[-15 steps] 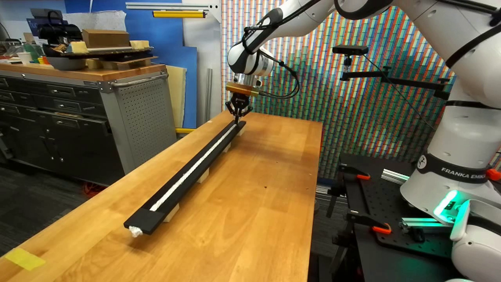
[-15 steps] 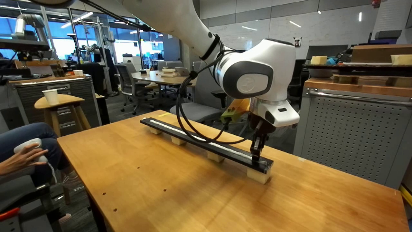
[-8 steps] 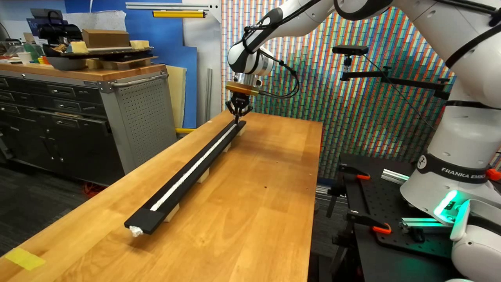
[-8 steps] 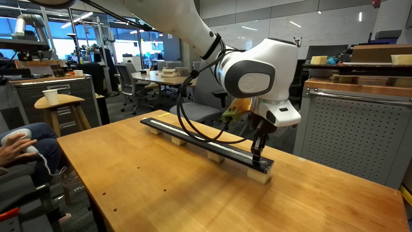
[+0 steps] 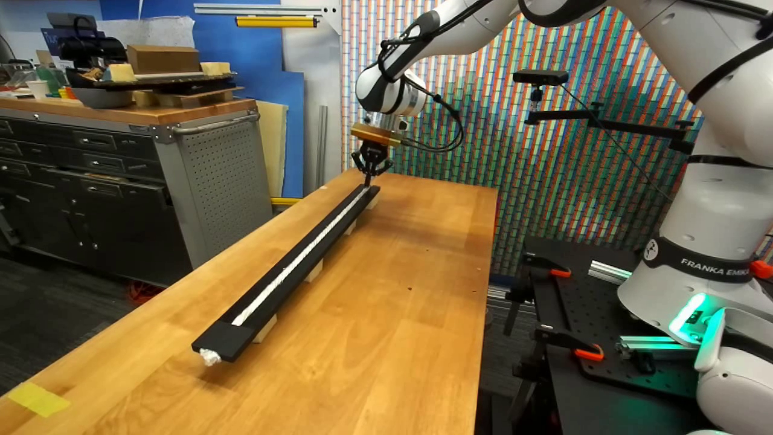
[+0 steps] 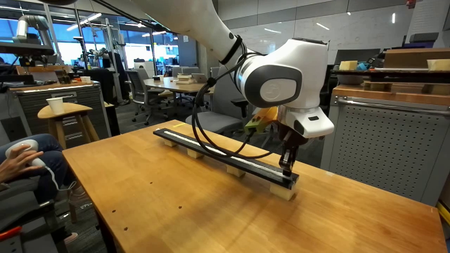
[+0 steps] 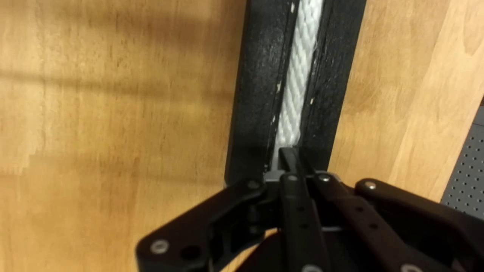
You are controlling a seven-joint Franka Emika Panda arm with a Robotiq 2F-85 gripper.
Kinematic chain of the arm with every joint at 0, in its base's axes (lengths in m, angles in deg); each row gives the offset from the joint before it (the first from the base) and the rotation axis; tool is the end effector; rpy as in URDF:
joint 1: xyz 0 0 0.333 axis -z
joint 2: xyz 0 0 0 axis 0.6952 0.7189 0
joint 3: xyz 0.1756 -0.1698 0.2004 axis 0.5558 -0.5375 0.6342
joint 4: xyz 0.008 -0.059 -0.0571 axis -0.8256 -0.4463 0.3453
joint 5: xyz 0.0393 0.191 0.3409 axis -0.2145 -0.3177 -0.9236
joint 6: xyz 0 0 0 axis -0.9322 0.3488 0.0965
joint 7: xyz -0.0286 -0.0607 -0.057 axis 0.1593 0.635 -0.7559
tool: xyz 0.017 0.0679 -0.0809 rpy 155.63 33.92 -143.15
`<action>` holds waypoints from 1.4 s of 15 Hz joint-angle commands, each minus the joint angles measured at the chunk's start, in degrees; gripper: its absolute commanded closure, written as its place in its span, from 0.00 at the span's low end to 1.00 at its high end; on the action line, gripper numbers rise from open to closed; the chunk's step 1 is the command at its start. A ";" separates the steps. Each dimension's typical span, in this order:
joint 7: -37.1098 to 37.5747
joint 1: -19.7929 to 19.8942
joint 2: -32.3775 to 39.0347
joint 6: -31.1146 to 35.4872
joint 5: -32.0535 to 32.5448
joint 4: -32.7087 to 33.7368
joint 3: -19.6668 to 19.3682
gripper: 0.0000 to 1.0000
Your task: Lay the white object along the black object and press down on it
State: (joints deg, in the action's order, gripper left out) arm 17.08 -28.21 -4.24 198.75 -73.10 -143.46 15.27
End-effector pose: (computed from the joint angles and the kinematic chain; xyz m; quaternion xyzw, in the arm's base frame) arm 0.6566 -0.3033 0.2027 -0.7646 0.6380 -0.0384 0.0829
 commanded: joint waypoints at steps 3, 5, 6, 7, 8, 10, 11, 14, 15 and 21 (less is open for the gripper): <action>0.91 0.92 -0.72 1.06 -0.68 -0.65 0.16 1.00; 0.97 1.06 -0.22 0.56 -0.58 -0.03 0.25 1.00; 1.14 1.03 0.16 0.16 -0.41 0.49 0.21 1.00; 1.32 1.00 0.59 -0.43 -0.21 1.05 0.18 1.00; 1.73 0.85 1.08 -1.00 0.11 1.62 0.00 1.00; 2.33 0.67 2.22 -2.34 0.63 2.88 -0.18 1.00; 2.66 0.55 2.61 -2.65 0.82 3.23 -0.30 1.00; 3.36 0.40 2.82 -3.23 1.20 3.86 -0.43 1.00; 3.46 0.36 2.57 -3.01 1.24 3.62 -0.43 1.00; 4.48 -1.07 -0.72 -0.53 1.30 -0.36 -0.65 1.00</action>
State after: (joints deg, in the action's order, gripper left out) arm 19.48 -27.79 -3.25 197.61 -72.61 -142.21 15.20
